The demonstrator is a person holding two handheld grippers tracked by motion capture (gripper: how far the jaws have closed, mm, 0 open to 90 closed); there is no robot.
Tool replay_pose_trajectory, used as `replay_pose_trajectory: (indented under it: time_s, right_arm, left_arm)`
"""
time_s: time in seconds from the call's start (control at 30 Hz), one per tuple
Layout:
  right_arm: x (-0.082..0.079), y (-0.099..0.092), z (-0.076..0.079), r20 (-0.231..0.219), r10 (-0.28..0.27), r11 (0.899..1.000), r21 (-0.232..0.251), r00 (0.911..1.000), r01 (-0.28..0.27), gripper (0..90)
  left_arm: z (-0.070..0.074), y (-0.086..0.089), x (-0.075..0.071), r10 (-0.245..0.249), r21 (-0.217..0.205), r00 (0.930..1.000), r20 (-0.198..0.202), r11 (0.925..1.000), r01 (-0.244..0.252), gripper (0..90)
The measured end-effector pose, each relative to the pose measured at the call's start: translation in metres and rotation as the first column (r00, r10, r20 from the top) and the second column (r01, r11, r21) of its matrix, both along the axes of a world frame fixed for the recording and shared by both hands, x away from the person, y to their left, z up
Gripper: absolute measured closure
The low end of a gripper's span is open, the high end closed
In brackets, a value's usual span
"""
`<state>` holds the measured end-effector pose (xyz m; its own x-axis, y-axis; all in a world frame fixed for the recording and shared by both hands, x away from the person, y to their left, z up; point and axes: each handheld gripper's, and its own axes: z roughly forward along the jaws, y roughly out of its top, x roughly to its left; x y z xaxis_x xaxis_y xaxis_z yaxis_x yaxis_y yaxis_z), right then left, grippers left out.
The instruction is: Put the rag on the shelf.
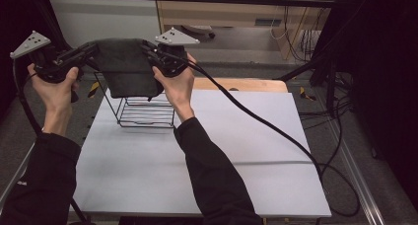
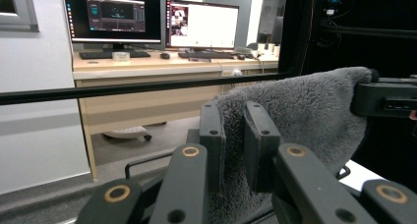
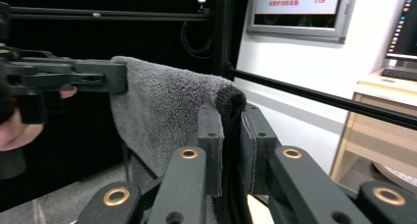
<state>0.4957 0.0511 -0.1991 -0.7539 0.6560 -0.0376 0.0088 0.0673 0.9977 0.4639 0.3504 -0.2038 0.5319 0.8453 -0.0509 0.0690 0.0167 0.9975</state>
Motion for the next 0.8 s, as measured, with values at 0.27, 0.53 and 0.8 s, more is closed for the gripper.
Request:
replay_pose_trajectory:
  time_s: [0.27,0.53,0.8]
  right_arm:
    - [-0.007,-0.004,-0.005,-0.032,0.028,1.0,-0.01,0.9991,-0.028,81.5]
    - [-0.015,-0.009,-0.011,-0.05,0.078,0.996,-0.031,0.9957,-0.08,81.3]
    - [-0.023,-0.009,-0.016,-0.088,0.126,0.988,-0.08,0.9882,-0.133,81.1]
  left_arm:
    - [-0.002,0.0,-0.008,-0.027,0.018,0.9996,-0.012,0.9995,0.027,79.8]
    - [-0.009,0.002,-0.016,-0.047,0.035,0.998,-0.043,0.9982,0.048,79.3]
    - [-0.018,0.003,-0.03,-0.049,0.076,0.9953,-0.083,0.9956,0.056,78.1]
